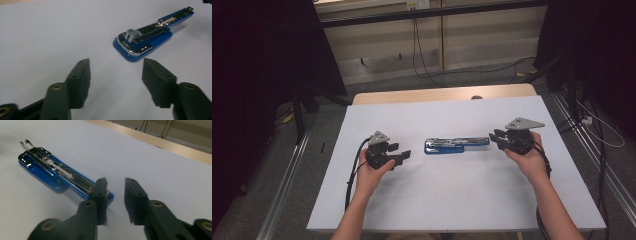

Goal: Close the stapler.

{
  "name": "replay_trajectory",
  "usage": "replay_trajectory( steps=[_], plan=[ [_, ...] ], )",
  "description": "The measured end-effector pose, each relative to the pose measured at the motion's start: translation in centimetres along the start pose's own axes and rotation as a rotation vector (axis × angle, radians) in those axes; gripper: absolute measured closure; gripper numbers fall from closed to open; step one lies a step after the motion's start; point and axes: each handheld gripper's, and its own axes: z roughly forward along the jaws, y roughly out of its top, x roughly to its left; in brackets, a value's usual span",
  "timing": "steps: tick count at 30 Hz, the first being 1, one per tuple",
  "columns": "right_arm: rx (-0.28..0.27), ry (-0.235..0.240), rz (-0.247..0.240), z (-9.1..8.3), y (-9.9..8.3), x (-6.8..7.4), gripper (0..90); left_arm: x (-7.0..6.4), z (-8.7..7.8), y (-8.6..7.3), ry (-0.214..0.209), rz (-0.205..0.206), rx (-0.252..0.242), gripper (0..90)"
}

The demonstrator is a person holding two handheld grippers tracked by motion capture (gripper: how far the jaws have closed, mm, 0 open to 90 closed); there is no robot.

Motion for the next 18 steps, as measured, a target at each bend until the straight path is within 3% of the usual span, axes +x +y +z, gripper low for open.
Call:
replay_trajectory(
  steps=[4, 8, 15, 18],
  plan=[
    [-0.001, -0.022, 0.025, 0.3, -0.7, -0.3, 84.8, -0.5, 0.6, 0.4, -0.003, 0.039, 0.009, 54.4],
    [0.018, -0.031, 0.028, 0.6, -1.1, -0.5, 90.0, -0.9, 1.6, 0.4, -0.013, 0.028, 0.003, 66.5],
    [0.073, -0.041, 0.009, 1.6, -1.8, -0.2, 90.0, -1.0, 3.0, 0.2, -0.010, 0.045, 0.027, 86.3],
    [0.088, -0.040, 0.000, 1.6, -2.0, -0.2, 90.0, -1.1, 3.6, 0.3, -0.008, 0.049, 0.038, 90.0]
  ],
)
